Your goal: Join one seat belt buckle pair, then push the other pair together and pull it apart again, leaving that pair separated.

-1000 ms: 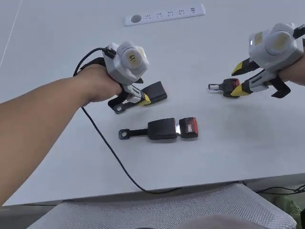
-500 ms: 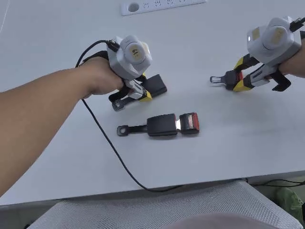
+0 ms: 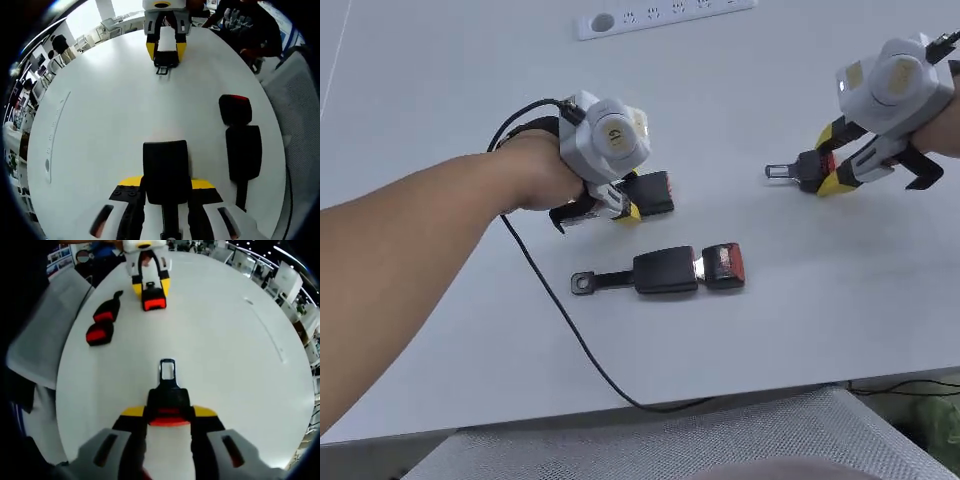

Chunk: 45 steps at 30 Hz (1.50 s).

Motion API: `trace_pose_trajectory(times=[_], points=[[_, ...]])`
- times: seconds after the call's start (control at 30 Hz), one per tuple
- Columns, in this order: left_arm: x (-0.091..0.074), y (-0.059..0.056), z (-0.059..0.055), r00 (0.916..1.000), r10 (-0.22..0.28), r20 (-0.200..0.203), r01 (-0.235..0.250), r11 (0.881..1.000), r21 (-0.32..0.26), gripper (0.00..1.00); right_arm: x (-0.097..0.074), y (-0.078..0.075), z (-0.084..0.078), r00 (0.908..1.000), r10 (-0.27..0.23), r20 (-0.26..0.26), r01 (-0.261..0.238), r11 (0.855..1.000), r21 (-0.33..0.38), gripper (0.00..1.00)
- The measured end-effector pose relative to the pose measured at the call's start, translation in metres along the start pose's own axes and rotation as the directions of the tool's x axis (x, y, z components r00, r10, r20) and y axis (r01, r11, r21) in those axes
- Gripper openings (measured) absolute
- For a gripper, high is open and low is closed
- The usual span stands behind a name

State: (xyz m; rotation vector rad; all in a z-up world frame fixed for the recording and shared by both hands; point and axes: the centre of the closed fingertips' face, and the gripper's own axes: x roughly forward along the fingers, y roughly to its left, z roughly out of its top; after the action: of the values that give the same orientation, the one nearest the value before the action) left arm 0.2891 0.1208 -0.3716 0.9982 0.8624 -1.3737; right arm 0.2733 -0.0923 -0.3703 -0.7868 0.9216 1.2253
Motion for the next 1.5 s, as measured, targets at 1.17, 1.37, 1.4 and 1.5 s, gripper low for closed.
trace_pose_trajectory(times=[1.17,1.37,1.4,1.5], points=[[0.002,0.0,-0.002,0.9997,-0.02,-0.017,0.02,1.0,0.005,0.33,0.025,0.006,0.06,0.9966,-0.006,0.082,0.008,1.0,-0.028,0.34],[0.003,0.0,-0.003,0.9996,-0.022,-0.019,0.022,1.0,0.005,0.33,0.034,0.012,0.081,0.9939,0.001,0.11,0.003,0.999,-0.035,0.34],[0.003,0.0,-0.003,0.9996,-0.022,-0.019,0.023,1.0,0.006,0.33,0.036,0.013,0.084,0.9935,0.002,0.114,0.003,0.999,-0.039,0.34],[0.003,-0.001,-0.003,0.9995,-0.023,-0.022,0.024,1.0,0.009,0.33,0.039,0.015,0.091,0.9925,0.004,0.122,0.002,0.999,-0.043,0.34]])
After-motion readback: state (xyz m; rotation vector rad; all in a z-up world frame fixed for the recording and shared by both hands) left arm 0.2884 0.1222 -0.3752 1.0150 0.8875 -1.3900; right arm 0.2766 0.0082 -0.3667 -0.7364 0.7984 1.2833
